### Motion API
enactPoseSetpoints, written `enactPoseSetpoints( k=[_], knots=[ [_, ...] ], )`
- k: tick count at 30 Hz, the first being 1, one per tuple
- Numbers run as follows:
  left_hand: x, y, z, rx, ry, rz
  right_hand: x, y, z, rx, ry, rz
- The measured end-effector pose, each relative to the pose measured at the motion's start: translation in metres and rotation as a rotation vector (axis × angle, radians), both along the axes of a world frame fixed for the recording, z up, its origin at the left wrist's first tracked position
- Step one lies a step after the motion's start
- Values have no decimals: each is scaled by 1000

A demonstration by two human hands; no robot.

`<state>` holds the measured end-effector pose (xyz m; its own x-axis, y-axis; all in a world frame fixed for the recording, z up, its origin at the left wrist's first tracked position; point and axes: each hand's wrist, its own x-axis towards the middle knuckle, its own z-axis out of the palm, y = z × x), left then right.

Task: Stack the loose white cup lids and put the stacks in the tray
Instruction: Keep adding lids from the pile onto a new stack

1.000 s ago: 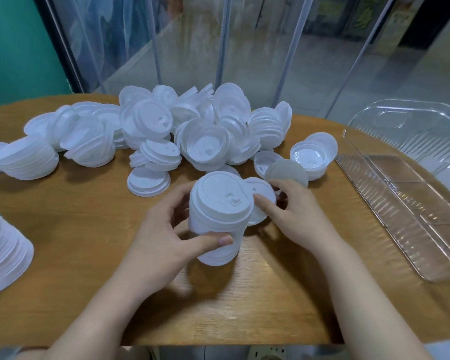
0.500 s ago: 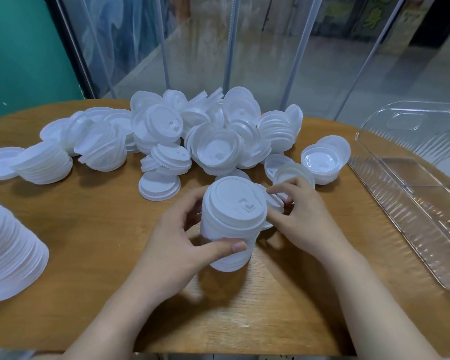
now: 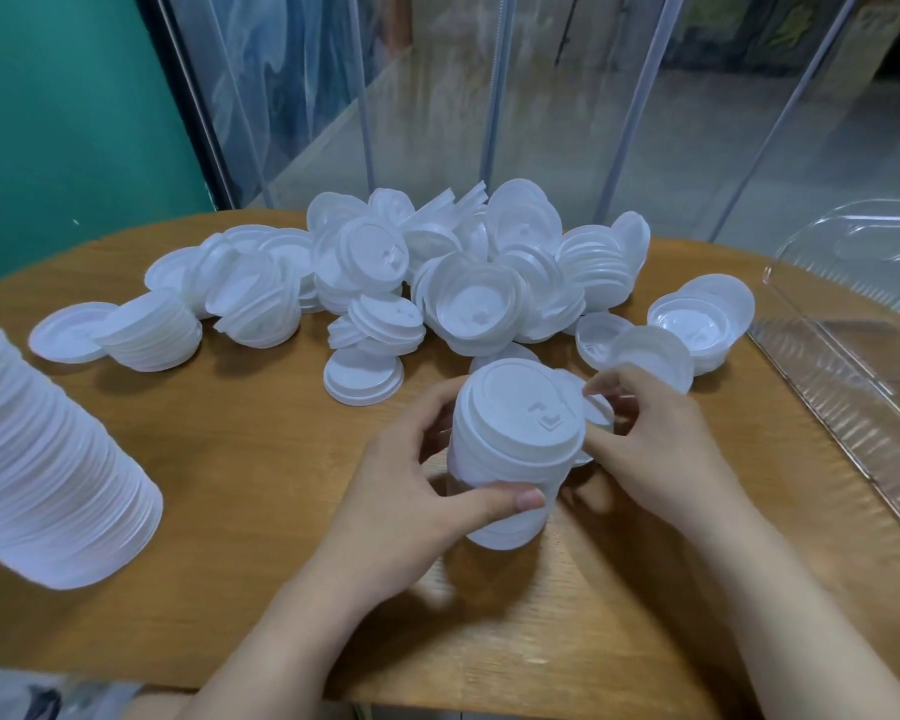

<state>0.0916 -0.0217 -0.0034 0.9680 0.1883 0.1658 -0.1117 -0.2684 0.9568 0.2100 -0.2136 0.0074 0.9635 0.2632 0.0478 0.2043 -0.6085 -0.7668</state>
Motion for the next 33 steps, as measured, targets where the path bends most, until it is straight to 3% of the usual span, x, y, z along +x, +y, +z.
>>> enactPoseSetpoints(
  k=[5, 7, 9, 16, 33],
  knots=[
    [0, -1, 0, 2, -4, 6, -6, -4, 13, 318, -126, -37],
    [1, -1, 0, 4, 4, 4, -15, -5, 25, 545, -135, 7],
    [1, -1, 0, 2, 5, 4, -26, -6, 35, 646, -204, 101],
    [1, -4, 1, -17, -4, 24, -38, 8, 29, 439, -247, 348],
    [0, -3, 2, 0, 1, 0, -33, 2, 24, 352, -185, 452]
  ],
)
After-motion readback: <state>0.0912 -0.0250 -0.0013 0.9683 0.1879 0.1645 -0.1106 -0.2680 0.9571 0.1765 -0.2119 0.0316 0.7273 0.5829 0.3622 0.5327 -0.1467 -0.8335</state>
